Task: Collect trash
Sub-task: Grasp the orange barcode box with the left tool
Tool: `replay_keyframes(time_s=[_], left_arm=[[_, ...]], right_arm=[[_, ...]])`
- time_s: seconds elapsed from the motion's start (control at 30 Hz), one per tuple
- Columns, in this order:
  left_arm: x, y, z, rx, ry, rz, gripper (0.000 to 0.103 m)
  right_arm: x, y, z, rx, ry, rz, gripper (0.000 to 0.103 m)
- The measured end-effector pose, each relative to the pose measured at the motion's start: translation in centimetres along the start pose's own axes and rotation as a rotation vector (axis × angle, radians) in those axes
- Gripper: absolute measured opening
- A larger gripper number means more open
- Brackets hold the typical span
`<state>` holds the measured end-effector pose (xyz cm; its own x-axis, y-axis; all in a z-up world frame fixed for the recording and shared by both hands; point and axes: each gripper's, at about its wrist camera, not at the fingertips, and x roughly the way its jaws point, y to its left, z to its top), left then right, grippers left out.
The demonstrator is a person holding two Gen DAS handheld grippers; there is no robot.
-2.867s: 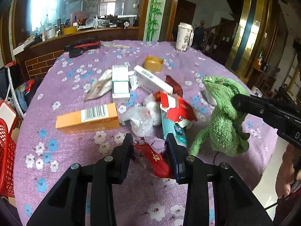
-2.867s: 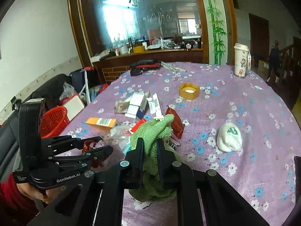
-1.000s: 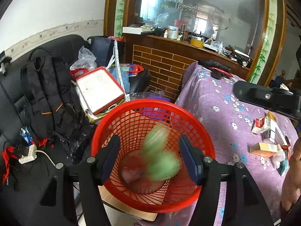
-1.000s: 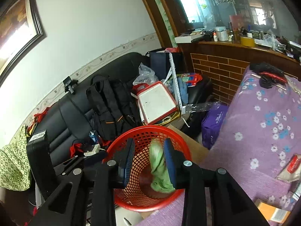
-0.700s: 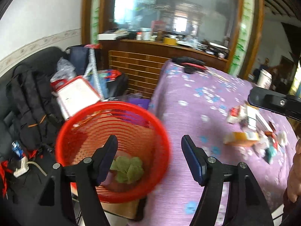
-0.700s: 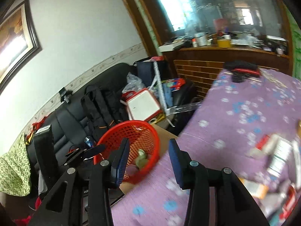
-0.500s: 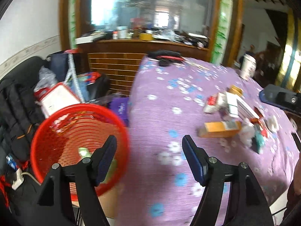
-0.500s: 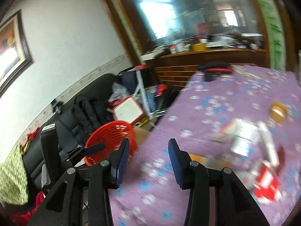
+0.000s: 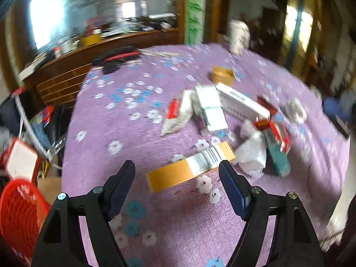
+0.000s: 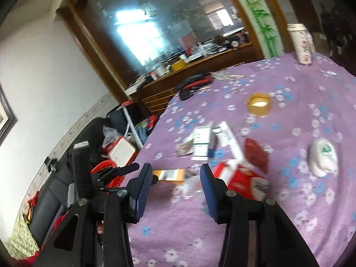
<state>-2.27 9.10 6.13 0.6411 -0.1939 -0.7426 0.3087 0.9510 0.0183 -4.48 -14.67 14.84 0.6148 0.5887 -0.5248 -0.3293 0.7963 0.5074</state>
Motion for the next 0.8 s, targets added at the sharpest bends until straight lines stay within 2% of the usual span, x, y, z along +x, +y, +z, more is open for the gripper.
replay_keyframes(time_s=[0.07,0.17,0.23,0.33,0.4,0.43,0.47,0.5,0.63,0.8], left_arm=[[0.7,-1.0,-0.1,0.089,0.009,0.006,0.076],[1.6,-2.9,-0.2,0.226,0.015,0.065,0.076],[2.6,-4.1,-0.2,0.29,0.026,0.088,0.076],[3.9,-5.2,0.0,0.332,0.038,0.103,0.076],[4.7,-5.3,0.3,0.326,0.04,0.106,0.074],[4.8,-5.2,0.3,0.316,0.04,0.102,0.068],[5.1,-5.1,0.4,0.296,0.045,0.09,0.05],[5.4,-5.0,0.4,0.274,0.059,0.081,0.039],[5.0,-5.2,0.1,0.239,0.039,0.105,0.039],[3.1,-4.7,0.0,0.12,0.009,0.087,0.033]], right_arm=[[-0.6,-0.8,0.1,0.013,-0.007,-0.009,0.053],[-0.7,-2.2,0.2,0.034,-0.01,-0.021,0.053],[-0.6,-2.9,0.2,0.047,-0.011,-0.032,0.053],[0.1,-4.2,0.1,0.067,0.014,-0.06,0.053],[0.8,-5.2,0.0,0.079,0.029,-0.073,0.053],[1.3,-5.7,-0.1,0.084,0.041,-0.082,0.054],[1.8,-6.2,-0.1,0.091,0.057,-0.09,0.055],[2.3,-6.8,-0.2,0.101,0.069,-0.093,0.056],[4.5,-8.7,-0.5,0.136,0.12,-0.09,0.056],[6.0,-9.8,-1.3,0.166,0.161,-0.061,0.056]])
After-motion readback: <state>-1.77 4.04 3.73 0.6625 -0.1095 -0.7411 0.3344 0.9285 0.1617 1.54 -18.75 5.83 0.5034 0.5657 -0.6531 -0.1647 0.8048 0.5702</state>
